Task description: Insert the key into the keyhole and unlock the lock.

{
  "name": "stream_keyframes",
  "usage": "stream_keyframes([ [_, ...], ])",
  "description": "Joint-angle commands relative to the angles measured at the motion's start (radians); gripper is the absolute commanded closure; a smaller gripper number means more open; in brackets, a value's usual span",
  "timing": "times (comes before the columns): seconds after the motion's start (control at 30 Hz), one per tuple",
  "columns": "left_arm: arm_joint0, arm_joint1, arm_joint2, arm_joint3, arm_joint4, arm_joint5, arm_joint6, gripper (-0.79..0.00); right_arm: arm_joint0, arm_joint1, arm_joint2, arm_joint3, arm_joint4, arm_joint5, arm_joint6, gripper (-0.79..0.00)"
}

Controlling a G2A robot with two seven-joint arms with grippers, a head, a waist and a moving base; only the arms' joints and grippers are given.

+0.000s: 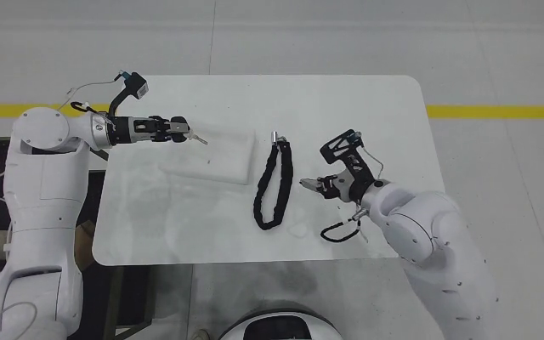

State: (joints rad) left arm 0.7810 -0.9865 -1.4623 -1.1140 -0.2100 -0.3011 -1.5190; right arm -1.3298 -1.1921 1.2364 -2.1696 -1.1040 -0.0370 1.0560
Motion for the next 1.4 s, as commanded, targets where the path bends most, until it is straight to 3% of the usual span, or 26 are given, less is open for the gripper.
stream_keyframes([
  [0.0, 0.0, 0.0, 0.0, 0.0, 0.0, 0.0, 0.0, 0.0, -0.002, 0.0, 0.001, 0.001, 0.026, -0.002, -0.002, -0.785],
  [0.17, 0.0, 0.0, 0.0, 0.0, 0.0, 0.0, 0.0, 0.0, -0.017, 0.0, -0.003, -0.001, 0.034, -0.002, -0.001, -0.785],
  [0.27, 0.0, 0.0, 0.0, 0.0, 0.0, 0.0, 0.0, 0.0, -0.018, -0.009, -0.004, -0.011, 0.247, 0.028, 0.113, -0.785],
  [0.33, 0.0, 0.0, 0.0, 0.0, 0.0, 0.0, 0.0, 0.0, 0.075, -0.023, -0.013, 0.041, 0.468, 0.095, 0.236, -0.785],
  [0.4, 0.0, 0.0, 0.0, 0.0, 0.0, 0.0, 0.0, 0.0, 0.195, -0.038, -0.042, 0.116, 0.577, 0.203, 0.317, -0.785],
  [0.5, 0.0, 0.0, 0.0, 0.0, 0.0, 0.0, 0.0, 0.0, 0.368, -0.069, -0.144, 0.232, 0.652, 0.335, 0.383, -0.785],
  [0.7, 0.0, 0.0, 0.0, 0.0, 0.0, 0.0, 0.0, 0.0, 0.578, -0.129, -0.28, 0.407, 0.638, 0.464, 0.335, -0.785],
  [1.23, 0.0, 0.0, 0.0, 0.0, 0.0, 0.0, 0.0, 0.0, 0.578, -0.129, -0.28, 0.407, 0.638, 0.464, 0.335, -0.785],
  [1.37, 0.0, 0.0, 0.0, 0.0, 0.0, 0.0, 0.0, 0.0, 0.484, -0.124, -0.296, 0.352, 0.644, 0.443, 0.31, -0.785],
])
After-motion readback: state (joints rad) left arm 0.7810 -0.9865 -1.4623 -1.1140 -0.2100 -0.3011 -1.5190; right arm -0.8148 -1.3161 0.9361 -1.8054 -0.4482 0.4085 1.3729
